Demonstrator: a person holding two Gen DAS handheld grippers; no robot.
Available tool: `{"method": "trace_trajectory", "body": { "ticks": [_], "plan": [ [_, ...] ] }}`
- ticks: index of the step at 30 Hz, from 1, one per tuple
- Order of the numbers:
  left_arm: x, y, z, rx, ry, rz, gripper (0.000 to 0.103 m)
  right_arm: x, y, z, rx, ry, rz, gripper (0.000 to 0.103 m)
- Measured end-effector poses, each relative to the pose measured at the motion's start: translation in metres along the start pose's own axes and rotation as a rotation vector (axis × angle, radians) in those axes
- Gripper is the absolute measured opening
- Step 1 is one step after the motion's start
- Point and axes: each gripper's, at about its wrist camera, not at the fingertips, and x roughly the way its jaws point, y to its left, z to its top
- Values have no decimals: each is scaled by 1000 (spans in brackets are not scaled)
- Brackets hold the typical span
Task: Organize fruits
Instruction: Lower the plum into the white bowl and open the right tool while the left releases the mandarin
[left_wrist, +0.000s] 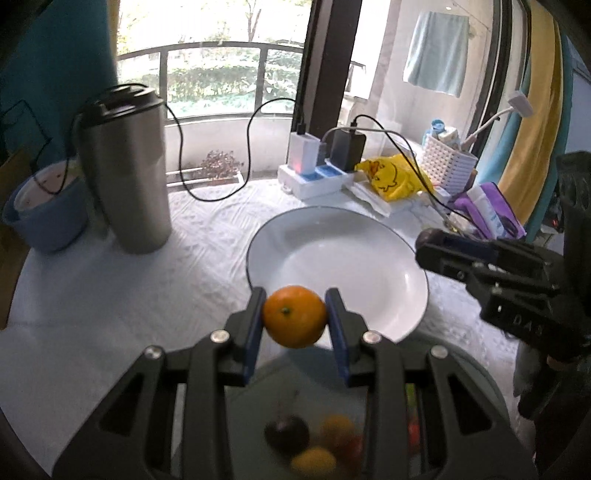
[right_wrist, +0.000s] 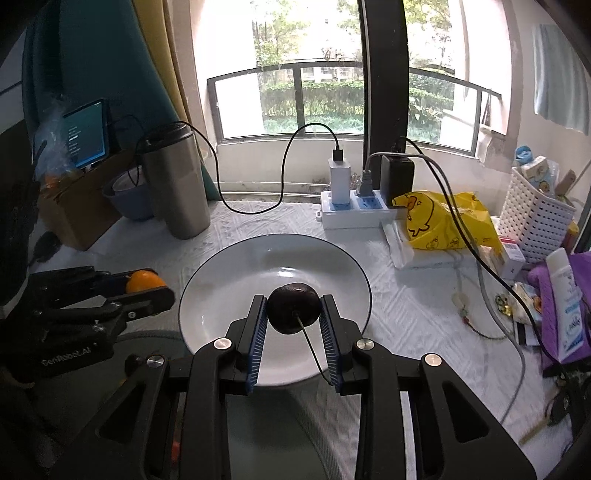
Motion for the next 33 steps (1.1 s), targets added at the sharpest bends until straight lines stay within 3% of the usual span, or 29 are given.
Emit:
{"method": "trace_trajectory", "body": {
  "ticks": [10,16,24,30,33],
  "plan": [
    [40,1,25,-28,32,-19,34,35,-5,18,52,29,41,31],
    [72,9,33,-74,123,-35,34,65,-9,32,90,63,31,31],
    [82,17,41,-97,141,-32,35,96,-19,33,158,136,47,31],
    [80,19,42,-112,136,-30,36,97,-19,33,164,135,59,31],
    [71,18,44,-114,118,-32,39,93,-19,33,166,130,55,38]
  ]
}}
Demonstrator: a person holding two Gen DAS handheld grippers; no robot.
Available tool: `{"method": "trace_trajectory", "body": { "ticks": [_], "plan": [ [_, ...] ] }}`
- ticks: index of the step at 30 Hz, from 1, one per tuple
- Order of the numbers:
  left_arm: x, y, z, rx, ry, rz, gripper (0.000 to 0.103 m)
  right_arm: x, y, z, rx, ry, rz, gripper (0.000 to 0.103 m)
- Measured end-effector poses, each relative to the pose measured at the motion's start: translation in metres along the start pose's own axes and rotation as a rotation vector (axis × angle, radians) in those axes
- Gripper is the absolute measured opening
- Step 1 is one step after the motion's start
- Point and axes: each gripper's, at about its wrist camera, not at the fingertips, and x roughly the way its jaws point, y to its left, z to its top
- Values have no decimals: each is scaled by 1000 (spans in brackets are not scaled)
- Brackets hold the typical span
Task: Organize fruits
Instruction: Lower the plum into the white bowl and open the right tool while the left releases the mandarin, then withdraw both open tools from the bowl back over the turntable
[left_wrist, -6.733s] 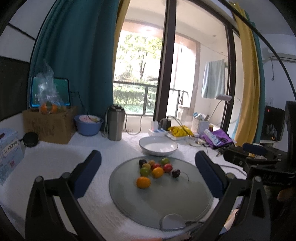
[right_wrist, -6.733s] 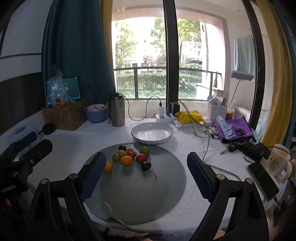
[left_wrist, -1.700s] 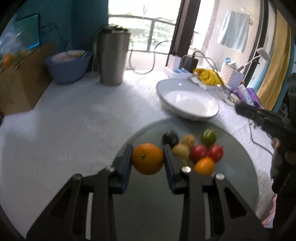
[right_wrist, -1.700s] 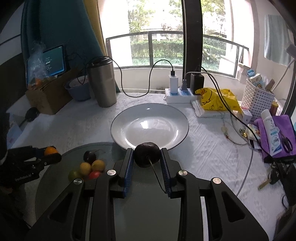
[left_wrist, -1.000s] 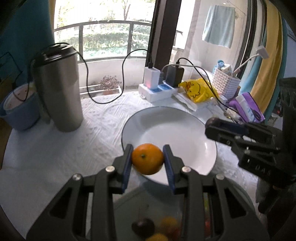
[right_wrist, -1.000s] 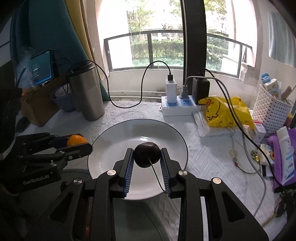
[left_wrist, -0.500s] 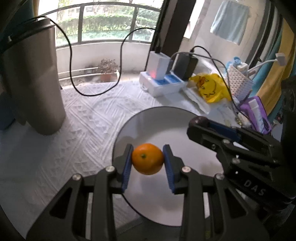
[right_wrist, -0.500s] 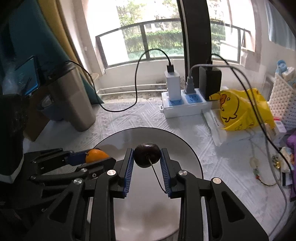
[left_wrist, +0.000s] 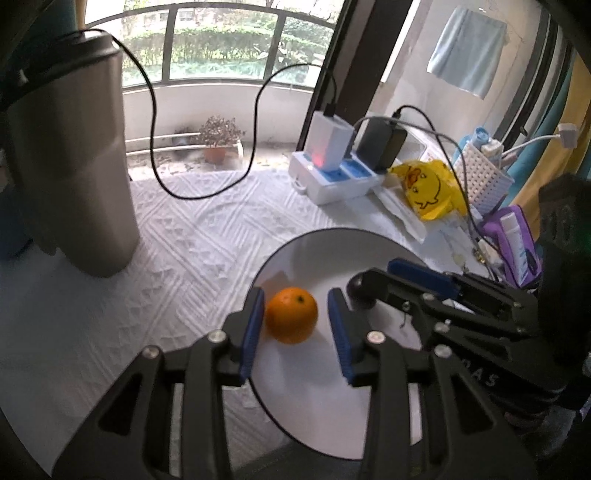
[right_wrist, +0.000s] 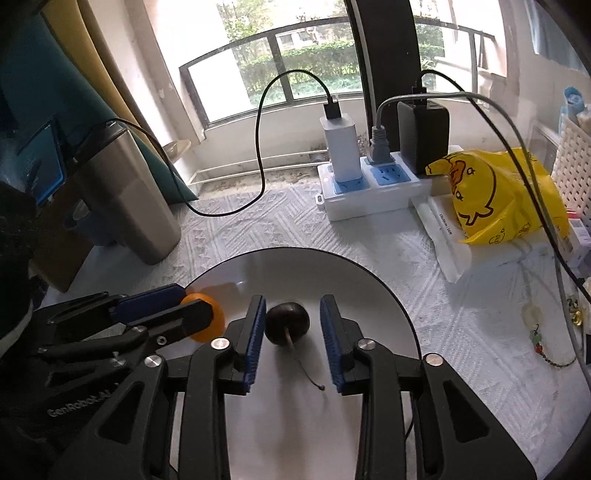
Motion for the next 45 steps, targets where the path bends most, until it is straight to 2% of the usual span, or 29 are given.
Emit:
{"method": "trace_trajectory", "body": {
  "ticks": [11,23,31,45],
  "plan": [
    [-56,-5,-7,5,-84,12,41,-39,14,-7,-17,-43,-11,40],
    [-113,-11,-43,10,-150,26,42,-95,35,-36,-46,-83,-18,40],
    [-128,-11,-76,-1,-150,35,42,-117,47,-64,-68,-84,-6,40],
    [-130,-8,-131,-13,-113,48,42,-129,55,-113,-61,-48,35,40]
  ]
}}
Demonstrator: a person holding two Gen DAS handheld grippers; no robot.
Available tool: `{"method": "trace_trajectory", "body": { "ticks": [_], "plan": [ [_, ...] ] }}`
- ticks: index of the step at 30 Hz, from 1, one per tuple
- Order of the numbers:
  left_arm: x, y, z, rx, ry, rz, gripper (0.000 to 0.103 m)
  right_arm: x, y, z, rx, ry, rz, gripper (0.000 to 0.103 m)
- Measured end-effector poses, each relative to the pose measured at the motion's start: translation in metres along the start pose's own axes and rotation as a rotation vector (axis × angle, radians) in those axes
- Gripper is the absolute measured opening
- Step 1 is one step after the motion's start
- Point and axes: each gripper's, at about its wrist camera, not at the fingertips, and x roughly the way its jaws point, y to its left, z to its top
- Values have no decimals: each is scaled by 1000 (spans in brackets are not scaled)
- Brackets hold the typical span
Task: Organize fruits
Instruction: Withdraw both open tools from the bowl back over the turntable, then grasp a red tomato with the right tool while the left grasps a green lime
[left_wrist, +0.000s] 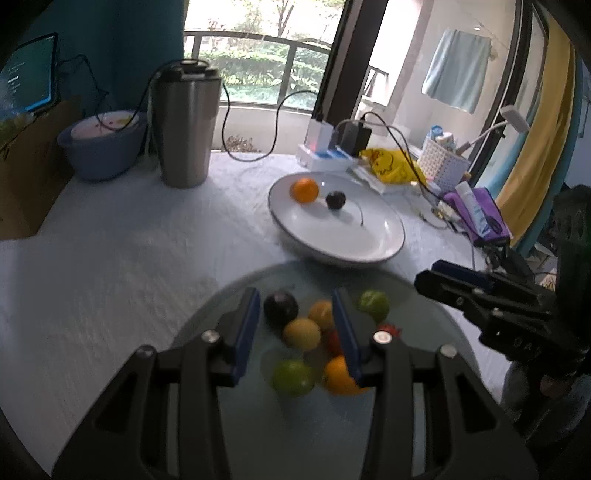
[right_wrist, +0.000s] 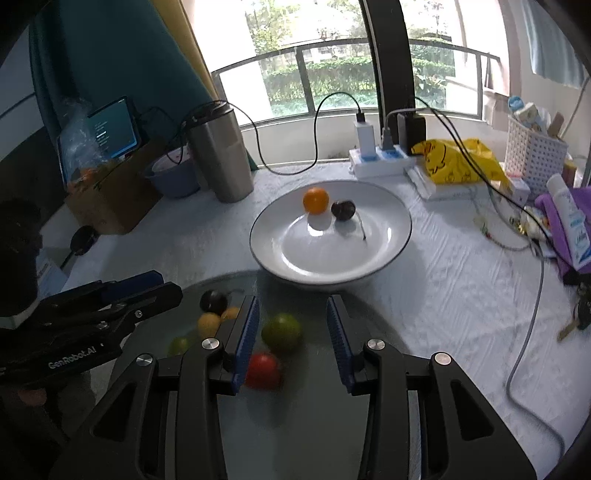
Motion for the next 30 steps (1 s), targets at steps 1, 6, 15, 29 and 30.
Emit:
{"method": "trace_trajectory", "body": {
  "ticks": [1,6,15,29,30],
  "plan": [
    [0,1,-5,0,5,3,42,0,0,-4,0,4,2,40],
    [-2,6,-20,-8,18,2,42,1,1,-19,-1,24,21,41],
    [1,8,-35,-8,54,8,43,8,0,-33,2,53,41,47],
    [15,6,-39,2,106,14,43,24,-2,-39,11,96,93,47],
    [15,6,-40,3,104,13,43,26,-1,-38,7,100,101,47]
  ]
}}
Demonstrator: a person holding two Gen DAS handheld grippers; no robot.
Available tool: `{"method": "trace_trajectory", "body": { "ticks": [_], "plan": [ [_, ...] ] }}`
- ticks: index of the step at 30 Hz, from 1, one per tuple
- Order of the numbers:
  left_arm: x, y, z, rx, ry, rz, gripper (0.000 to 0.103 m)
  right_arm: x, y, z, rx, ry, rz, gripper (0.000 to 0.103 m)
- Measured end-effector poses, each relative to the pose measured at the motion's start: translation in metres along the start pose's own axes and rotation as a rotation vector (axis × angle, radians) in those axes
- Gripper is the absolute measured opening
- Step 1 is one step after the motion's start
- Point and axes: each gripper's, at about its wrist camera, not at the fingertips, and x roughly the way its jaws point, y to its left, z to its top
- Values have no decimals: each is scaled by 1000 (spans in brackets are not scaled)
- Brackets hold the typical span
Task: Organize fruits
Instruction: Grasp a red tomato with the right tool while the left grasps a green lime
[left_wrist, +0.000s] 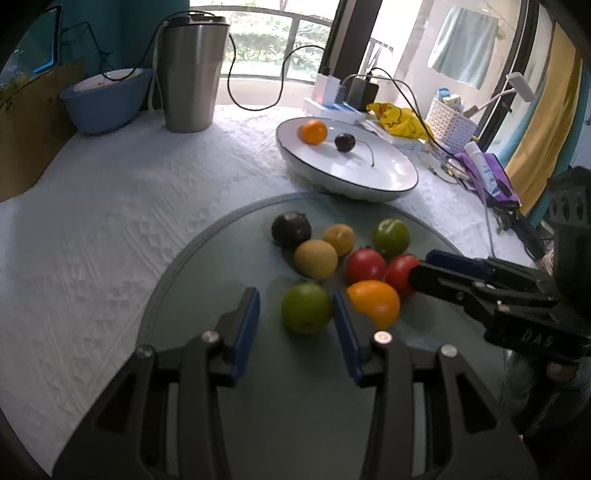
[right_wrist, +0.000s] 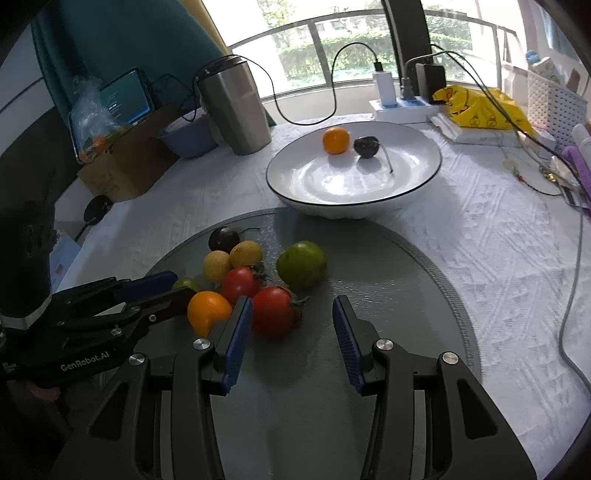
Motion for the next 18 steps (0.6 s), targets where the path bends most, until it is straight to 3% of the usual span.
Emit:
{"method": "trace_trajectory", "body": {
  "ticks": [8,10,11,14,18],
  "plan": [
    [0,2,1,-11,9,-14,42,9,9,0,-34,23,26,46],
    [-1,3,1,-13,9,-22,42,10,9,0,-33,31,32,35],
    [-1,3,1,-12,8,-24,42,11,9,0,-37,35,31,35],
    [-1,2,1,-8,12,-42,32,10,12,-1,-45,35,37,35],
    [-2,-2,0,8,6,-46,28,5,11,-1,-44,22,32,35]
  ]
}}
